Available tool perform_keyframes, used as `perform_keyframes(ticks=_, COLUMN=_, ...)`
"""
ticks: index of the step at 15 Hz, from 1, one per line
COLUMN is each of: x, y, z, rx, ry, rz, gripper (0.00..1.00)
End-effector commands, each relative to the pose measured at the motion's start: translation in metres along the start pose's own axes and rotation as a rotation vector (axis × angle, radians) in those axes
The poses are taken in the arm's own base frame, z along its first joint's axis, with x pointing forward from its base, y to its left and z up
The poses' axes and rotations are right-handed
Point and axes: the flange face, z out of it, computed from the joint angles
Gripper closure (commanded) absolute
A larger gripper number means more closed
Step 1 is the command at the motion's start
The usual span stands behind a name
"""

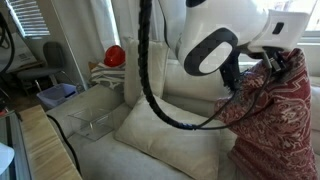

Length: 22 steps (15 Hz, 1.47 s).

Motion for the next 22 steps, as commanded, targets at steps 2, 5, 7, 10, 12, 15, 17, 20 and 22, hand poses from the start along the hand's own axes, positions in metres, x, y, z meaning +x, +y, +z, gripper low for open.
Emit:
perform_keyframes(ticks=2, x=0.058, y=-0.049, z=-0.066, rx=0.118, ry=0.128, rz=-0.079, gripper=0.94)
perform_keyframes(ticks=5, x=0.08, y=-0.08, z=-0.102, rx=0.218, ry=0.205, rz=-0.115, gripper=0.94)
perform_keyframes(ticks=7, x=0.088, y=-0.1, z=-0.126, rx=0.287, ry=0.24, rz=-0.127, gripper=0.94)
perform_keyframes(ticks=10, x=0.09, y=-0.119, z=-0.159, rx=0.338, ry=0.256, rz=-0.114, gripper=0.94)
perform_keyframes(ticks=12, x=0.085, y=-0.126, z=-0.177, rx=0.355, ry=0.23, rz=-0.094, gripper=0.94)
perform_keyframes(ticks=15, x=0.059, y=-0.14, z=-0.197, rx=0.403, ry=0.147, rz=-0.059, gripper=0.94)
perform_keyframes(ticks=17, x=0.038, y=-0.148, z=-0.209, rx=0.446, ry=0.078, rz=-0.019, gripper=0.94)
perform_keyframes(ticks=20, x=0.005, y=-0.157, z=-0.225, rx=0.53, ry=-0.019, rz=0.046, gripper=0.94)
perform_keyframes(ticks=22, x=-0.019, y=-0.159, z=-0.231, rx=0.576, ry=-0.099, rz=0.068, gripper=0.94)
